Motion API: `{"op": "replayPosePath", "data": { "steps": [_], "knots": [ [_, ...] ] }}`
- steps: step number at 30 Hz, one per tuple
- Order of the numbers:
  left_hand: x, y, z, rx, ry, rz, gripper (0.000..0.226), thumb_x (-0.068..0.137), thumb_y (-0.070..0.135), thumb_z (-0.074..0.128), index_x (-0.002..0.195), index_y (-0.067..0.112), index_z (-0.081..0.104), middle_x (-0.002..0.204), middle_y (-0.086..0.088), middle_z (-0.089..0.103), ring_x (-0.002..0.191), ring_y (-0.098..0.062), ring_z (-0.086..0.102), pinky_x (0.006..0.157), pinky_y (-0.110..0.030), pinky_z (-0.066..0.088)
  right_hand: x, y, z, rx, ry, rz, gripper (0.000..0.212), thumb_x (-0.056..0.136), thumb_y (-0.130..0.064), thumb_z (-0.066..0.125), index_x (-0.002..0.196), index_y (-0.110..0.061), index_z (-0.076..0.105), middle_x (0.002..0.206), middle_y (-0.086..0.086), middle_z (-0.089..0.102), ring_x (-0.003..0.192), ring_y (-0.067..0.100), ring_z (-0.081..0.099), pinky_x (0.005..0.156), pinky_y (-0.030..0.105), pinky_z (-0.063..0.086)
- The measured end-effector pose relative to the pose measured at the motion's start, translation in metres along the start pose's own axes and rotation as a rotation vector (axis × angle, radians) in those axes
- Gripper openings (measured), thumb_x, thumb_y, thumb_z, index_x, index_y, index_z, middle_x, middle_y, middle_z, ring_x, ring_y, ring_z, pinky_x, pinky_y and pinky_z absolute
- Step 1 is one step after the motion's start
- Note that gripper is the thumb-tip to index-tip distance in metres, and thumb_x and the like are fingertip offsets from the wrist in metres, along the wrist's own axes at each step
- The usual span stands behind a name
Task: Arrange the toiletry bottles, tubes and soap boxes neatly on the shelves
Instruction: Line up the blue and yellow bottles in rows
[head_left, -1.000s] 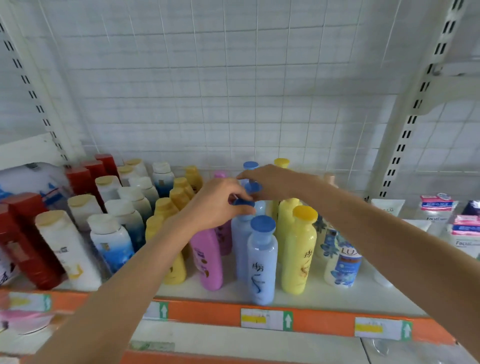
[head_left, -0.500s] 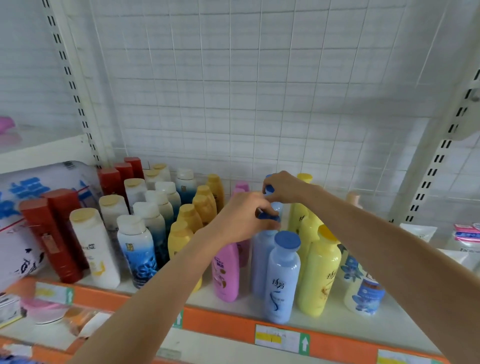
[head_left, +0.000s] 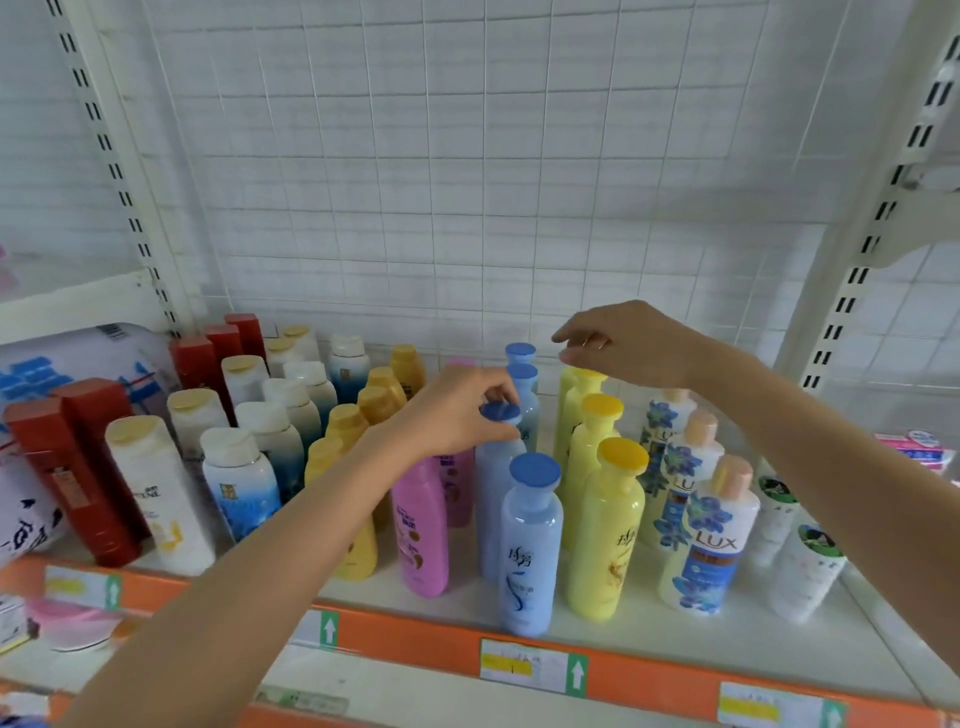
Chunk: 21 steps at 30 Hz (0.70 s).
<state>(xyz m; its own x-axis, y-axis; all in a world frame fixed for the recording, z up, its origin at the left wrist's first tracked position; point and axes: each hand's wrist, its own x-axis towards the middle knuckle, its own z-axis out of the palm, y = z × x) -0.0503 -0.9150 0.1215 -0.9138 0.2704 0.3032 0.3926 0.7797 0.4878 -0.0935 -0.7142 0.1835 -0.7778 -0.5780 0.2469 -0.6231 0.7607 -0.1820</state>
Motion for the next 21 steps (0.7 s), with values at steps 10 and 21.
{"op": "replayPosePath", "data": {
  "steps": [10,21],
  "knots": [
    [0.027,0.000,0.014,0.173,0.061,-0.020,0.031,0.076,0.035,0.071,0.101,0.016,0.069,0.096,-0.004,0.066,0.086,-0.018,0.058,0.075,-0.031,0.046,-0.060,-0.024,0.004,0.088,-0.054,-0.045,0.023,0.088,-0.027,0.059,0.109,-0.021,0.066,0.101,-0.004,0.067,0.091,0.007,0.061,0.085,0.019,0.047],
    [0.029,0.007,0.004,0.441,-0.086,0.015,0.034,0.085,0.036,0.054,0.074,0.005,0.058,0.083,-0.010,0.062,0.076,-0.024,0.055,0.062,-0.031,0.041,-0.064,-0.052,0.019,0.118,-0.177,-0.103,0.036,0.086,-0.038,0.060,0.119,-0.025,0.060,0.107,-0.007,0.062,0.089,0.004,0.058,0.083,0.016,0.045]
  ]
}}
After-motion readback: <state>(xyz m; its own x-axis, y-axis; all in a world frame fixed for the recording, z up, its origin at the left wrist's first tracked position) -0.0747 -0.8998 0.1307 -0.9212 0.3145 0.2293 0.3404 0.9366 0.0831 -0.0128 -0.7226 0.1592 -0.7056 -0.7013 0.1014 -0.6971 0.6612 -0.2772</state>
